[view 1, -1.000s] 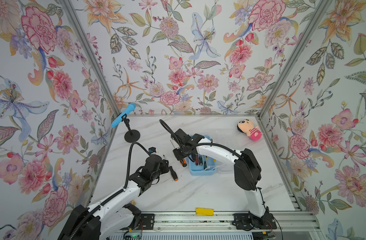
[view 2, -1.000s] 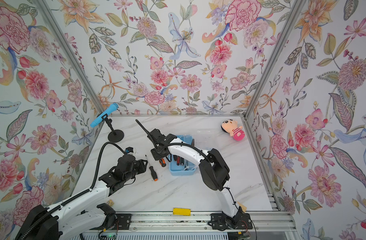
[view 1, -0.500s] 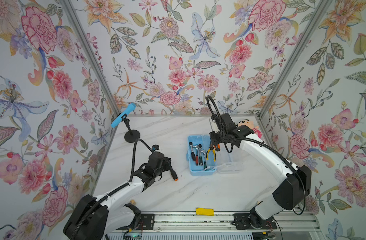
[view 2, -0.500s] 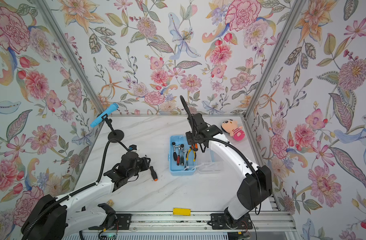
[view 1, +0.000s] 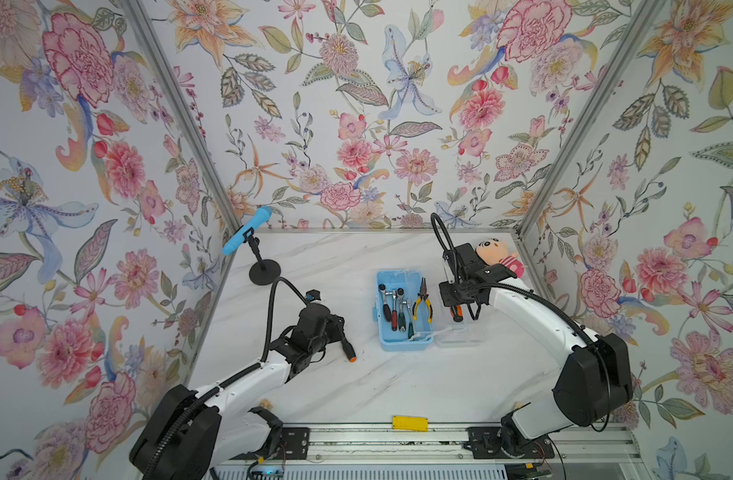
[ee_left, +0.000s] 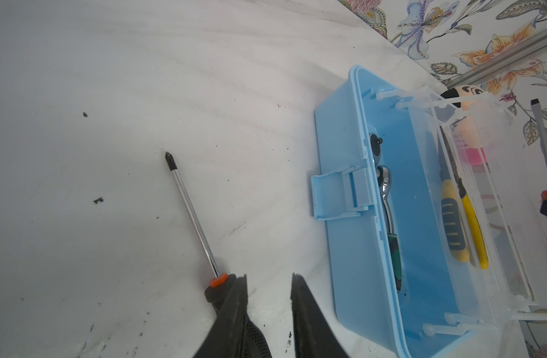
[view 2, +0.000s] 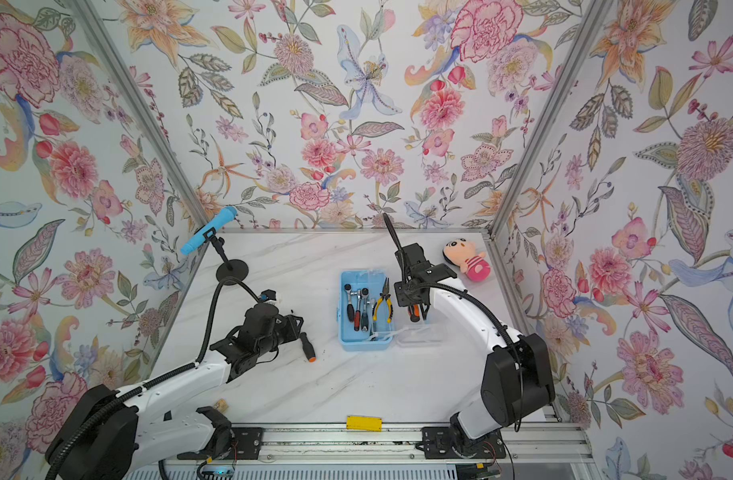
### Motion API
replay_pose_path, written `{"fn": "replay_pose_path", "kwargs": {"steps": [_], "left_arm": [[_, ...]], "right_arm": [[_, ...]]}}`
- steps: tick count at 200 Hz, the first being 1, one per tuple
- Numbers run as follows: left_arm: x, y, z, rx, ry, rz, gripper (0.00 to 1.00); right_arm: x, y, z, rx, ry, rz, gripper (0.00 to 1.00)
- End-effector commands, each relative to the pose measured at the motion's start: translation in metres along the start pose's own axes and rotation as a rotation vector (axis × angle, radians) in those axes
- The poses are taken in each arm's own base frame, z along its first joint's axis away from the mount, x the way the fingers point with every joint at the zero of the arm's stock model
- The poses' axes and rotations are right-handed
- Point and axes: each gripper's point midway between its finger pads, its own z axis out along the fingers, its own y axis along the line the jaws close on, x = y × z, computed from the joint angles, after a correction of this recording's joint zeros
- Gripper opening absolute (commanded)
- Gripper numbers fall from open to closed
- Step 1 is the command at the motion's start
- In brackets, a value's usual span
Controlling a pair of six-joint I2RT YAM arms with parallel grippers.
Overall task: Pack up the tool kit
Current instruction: 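Carry the orange screwdriver into the clear lid compartment and open the right gripper, then move the right gripper back and grasp the black-and-orange screwdriver handle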
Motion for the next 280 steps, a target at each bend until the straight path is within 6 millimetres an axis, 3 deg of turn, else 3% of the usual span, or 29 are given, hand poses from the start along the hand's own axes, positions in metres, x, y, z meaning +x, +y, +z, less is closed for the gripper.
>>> {"fn": "replay_pose_path", "kwargs": {"steps": [1,27,44,62,87,99,115,121,146,169,206,235,280], "left_arm": [[-0.006,-0.002,0.000,0.006,-0.017,0.012,0.28],[-0.004,0.000,0.000,0.000,-0.011,0.012,0.28],[-0.005,0.000,-0.002,0.001,-0.015,0.012,0.28],[-0.006,0.000,-0.004,-0.002,-0.022,0.011,0.28],[-0.012,-0.003,-0.008,-0.001,-0.032,0.025,0.28],[-0.015,-0.004,-0.011,-0.005,-0.039,0.032,0.28],[-0.018,-0.004,-0.017,-0.002,-0.056,0.025,0.28],[-0.017,-0.003,-0.019,0.001,-0.060,0.020,0.29],[-0.010,0.004,-0.028,0.022,-0.082,-0.014,0.28],[0.001,0.016,-0.043,0.061,-0.124,-0.089,0.29],[0.025,0.041,-0.056,0.054,-0.130,-0.155,0.28],[0.044,0.058,-0.057,0.051,-0.120,-0.206,0.28],[0.059,0.071,-0.056,0.042,-0.109,-0.231,0.28]], "right_arm": [[-0.003,0.000,0.002,-0.016,-0.031,0.011,0.00],[-0.002,0.000,0.008,-0.013,-0.018,0.022,0.00],[-0.003,0.000,0.006,-0.013,-0.024,0.029,0.24],[-0.008,0.001,-0.002,-0.008,-0.041,0.031,0.43],[-0.025,0.013,-0.033,-0.014,-0.087,0.009,0.55],[-0.039,0.029,-0.058,-0.026,-0.143,-0.032,0.55],[-0.057,0.064,-0.091,-0.084,-0.232,-0.088,0.55],[-0.060,0.085,-0.102,-0.122,-0.254,-0.123,0.55],[-0.067,0.146,-0.116,-0.194,-0.289,-0.213,0.55],[-0.056,0.208,-0.100,-0.277,-0.250,-0.300,0.57],[-0.013,0.288,-0.047,-0.367,-0.125,-0.422,0.58],[0.019,0.324,-0.011,-0.406,-0.029,-0.464,0.58],[0.048,0.352,0.019,-0.460,0.053,-0.479,0.57]]}}
